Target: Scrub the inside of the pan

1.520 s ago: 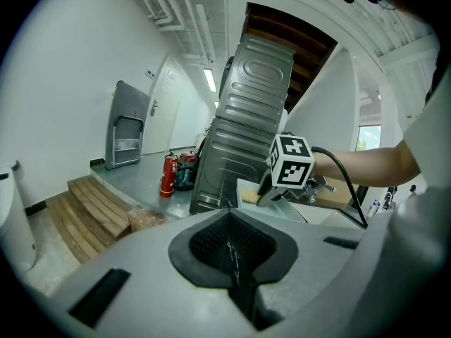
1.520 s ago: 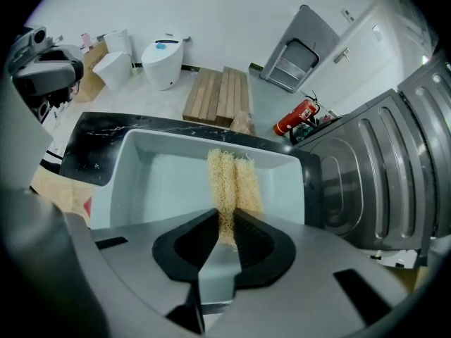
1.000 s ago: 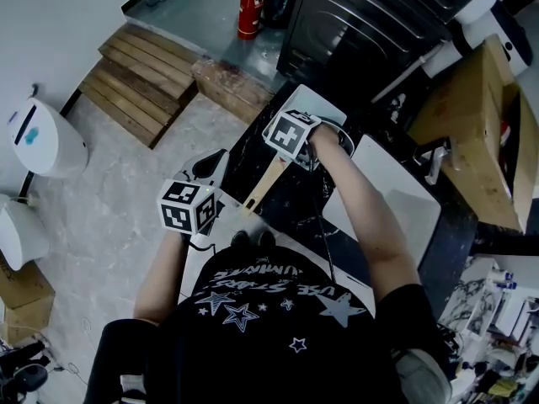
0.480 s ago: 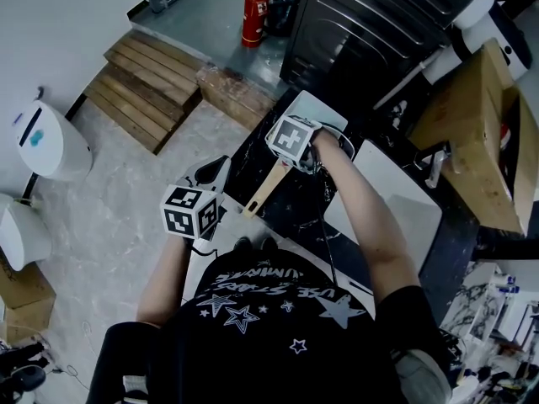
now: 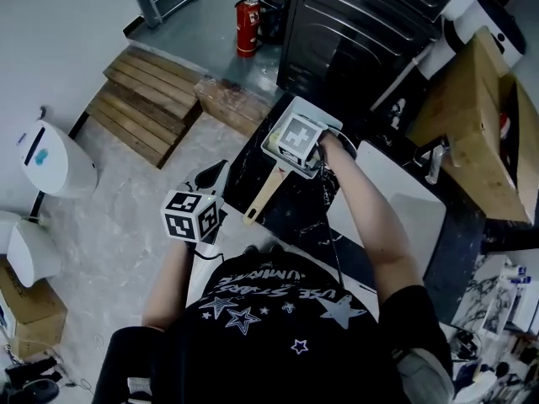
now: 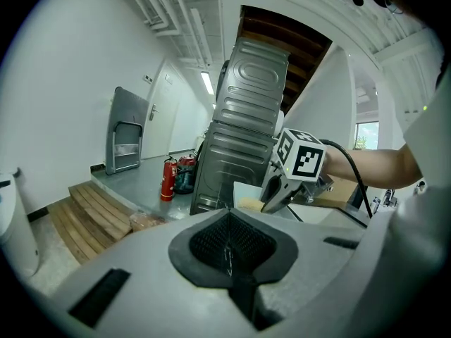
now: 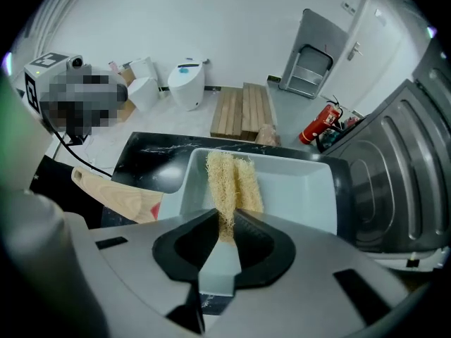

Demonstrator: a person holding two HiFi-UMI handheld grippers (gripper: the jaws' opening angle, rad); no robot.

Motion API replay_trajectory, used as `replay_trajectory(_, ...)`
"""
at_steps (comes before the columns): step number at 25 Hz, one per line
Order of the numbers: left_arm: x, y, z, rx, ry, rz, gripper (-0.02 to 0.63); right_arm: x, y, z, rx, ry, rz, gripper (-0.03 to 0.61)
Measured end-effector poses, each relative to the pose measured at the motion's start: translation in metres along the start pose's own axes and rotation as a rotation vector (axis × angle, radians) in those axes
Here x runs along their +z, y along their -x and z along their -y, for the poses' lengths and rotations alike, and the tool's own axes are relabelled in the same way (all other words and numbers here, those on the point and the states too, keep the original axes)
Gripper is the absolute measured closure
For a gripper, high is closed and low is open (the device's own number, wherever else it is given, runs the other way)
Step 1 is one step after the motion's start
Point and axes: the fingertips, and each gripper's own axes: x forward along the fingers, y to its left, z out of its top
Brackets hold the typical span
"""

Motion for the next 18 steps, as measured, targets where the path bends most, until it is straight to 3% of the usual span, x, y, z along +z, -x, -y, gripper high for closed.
replay_trajectory(8,0.015,-0.014,-0.001,-0.001,-0.023,0.010,0.606,-0.014,0.025,0.053,-0.124,-0.094,0.034,0.513)
replay_trajectory(18,0.017,-0.030,0.003,-0.003,-0.020,-0.002,0.606,-0.023,0.016,0.091,-0.181,-0.133,0.029,0.514)
